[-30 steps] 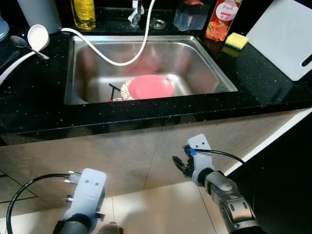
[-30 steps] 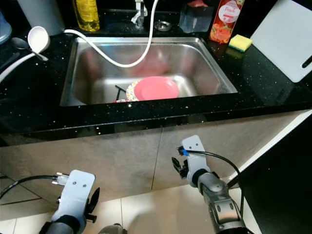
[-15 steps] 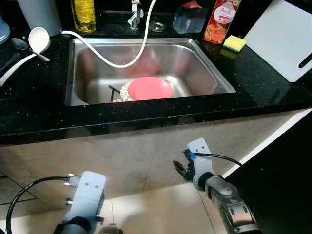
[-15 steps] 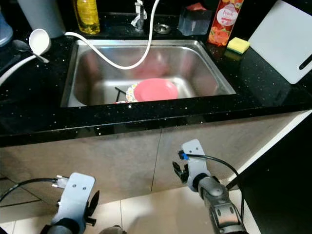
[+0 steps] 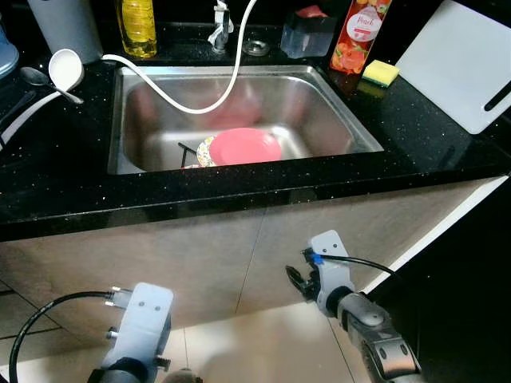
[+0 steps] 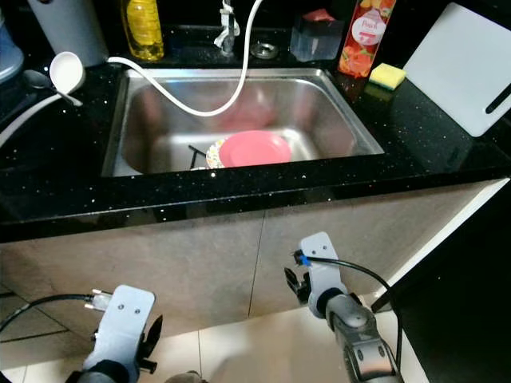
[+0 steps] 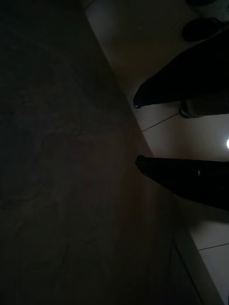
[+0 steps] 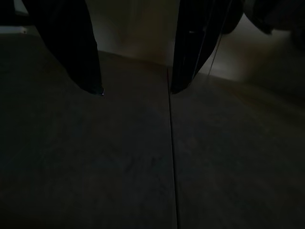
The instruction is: Kitchen organization
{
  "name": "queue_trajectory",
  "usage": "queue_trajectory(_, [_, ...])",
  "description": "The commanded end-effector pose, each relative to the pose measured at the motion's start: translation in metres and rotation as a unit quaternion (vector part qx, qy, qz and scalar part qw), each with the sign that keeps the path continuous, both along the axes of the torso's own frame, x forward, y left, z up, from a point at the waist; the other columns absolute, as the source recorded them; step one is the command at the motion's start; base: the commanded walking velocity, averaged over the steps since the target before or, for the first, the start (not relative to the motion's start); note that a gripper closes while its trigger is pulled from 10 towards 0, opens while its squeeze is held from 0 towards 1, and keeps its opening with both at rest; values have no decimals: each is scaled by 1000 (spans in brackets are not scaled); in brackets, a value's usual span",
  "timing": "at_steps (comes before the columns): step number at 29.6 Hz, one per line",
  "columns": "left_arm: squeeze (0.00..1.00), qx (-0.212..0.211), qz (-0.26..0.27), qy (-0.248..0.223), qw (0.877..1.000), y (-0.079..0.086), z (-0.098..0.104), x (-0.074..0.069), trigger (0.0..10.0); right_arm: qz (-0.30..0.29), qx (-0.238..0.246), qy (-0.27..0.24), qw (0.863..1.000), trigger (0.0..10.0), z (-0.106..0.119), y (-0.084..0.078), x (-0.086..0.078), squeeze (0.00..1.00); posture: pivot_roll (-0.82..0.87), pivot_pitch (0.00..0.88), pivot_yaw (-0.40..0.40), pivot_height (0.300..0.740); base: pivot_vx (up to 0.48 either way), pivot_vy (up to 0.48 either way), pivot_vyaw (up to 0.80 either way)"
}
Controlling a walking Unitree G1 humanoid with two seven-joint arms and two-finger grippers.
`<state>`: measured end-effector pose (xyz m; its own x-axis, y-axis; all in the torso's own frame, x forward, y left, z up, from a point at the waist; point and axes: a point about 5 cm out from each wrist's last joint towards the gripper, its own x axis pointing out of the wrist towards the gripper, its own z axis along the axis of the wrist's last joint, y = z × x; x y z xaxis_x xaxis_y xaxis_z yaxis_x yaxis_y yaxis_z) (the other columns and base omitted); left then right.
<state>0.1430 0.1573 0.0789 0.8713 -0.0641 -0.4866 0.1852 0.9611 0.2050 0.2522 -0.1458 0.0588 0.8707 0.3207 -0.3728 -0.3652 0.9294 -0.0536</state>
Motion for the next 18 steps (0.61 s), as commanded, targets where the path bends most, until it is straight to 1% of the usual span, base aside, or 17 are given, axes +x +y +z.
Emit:
queue_trajectory(1, [0, 9, 2, 12, 1000, 5, -4, -2, 10000, -14, -7, 1, 1000, 10000, -2, -2, 2, 0, 202, 23, -23, 740, 0, 0, 0])
queue_trajectory(4, [0, 9, 3, 6, 1000, 7, -3, 0, 10000, -13, -24, -4, 1000, 10000, -1, -1, 2, 0, 203, 25, -29, 740, 0, 0, 0])
queue_trajectory(5, [0, -3, -14, -2, 1000, 6, 0, -1, 10000, -27, -45, -3, 999, 10000, 0, -6, 0, 0, 185, 21, -28, 740, 0, 0, 0])
queue_trajectory(6, [0, -11, -39, -7, 999, 2, 3, -1, 10000, -41, -47, 2, 998, 10000, 1, -10, -1, 0, 185, 21, -28, 740, 0, 0, 0])
queue_trajectory(8, [0, -25, -69, -17, 997, -5, 8, -2, 10000, -57, -48, 10, 997, 10000, 1, -16, -3, 0, 177, 29, -25, 740, 0, 0, 0])
queue_trajectory(10, [0, -63, -88, -48, 993, -12, 26, 2, 10000, -70, -65, 0, 995, 10000, 10, -24, -4, 0, 164, 29, -19, 740, 0, 0, 0])
queue_trajectory(11, [0, -63, -88, -48, 993, -12, 26, 2, 10000, -70, -65, 0, 995, 10000, 10, -24, -4, 0, 164, 29, -19, 740, 0, 0, 0])
queue_trajectory(12, [0, -79, -96, -59, 991, -13, 32, 5, 10000, -79, -67, -7, 995, 10000, 14, -27, -4, 0, 162, 29, -19, 740, 0, 0, 0])
queue_trajectory(13, [0, -79, -96, -59, 991, -13, 32, 5, 10000, -79, -67, -7, 995, 10000, 14, -27, -4, 0, 162, 29, -19, 740, 0, 0, 0])
queue_trajectory(16, [0, -111, -133, -98, 980, -21, 53, 13, 10000, -128, -68, -23, 989, 10000, 30, -39, 0, 0, 135, 40, -14, 740, 0, 0, 0])
queue_trajectory(18, [0, -124, -153, -126, 972, -28, 65, 17, 10000, -157, -68, -38, 985, 10000, 42, -45, 1, 0, 123, 50, -17, 740, 0, 0, 0])
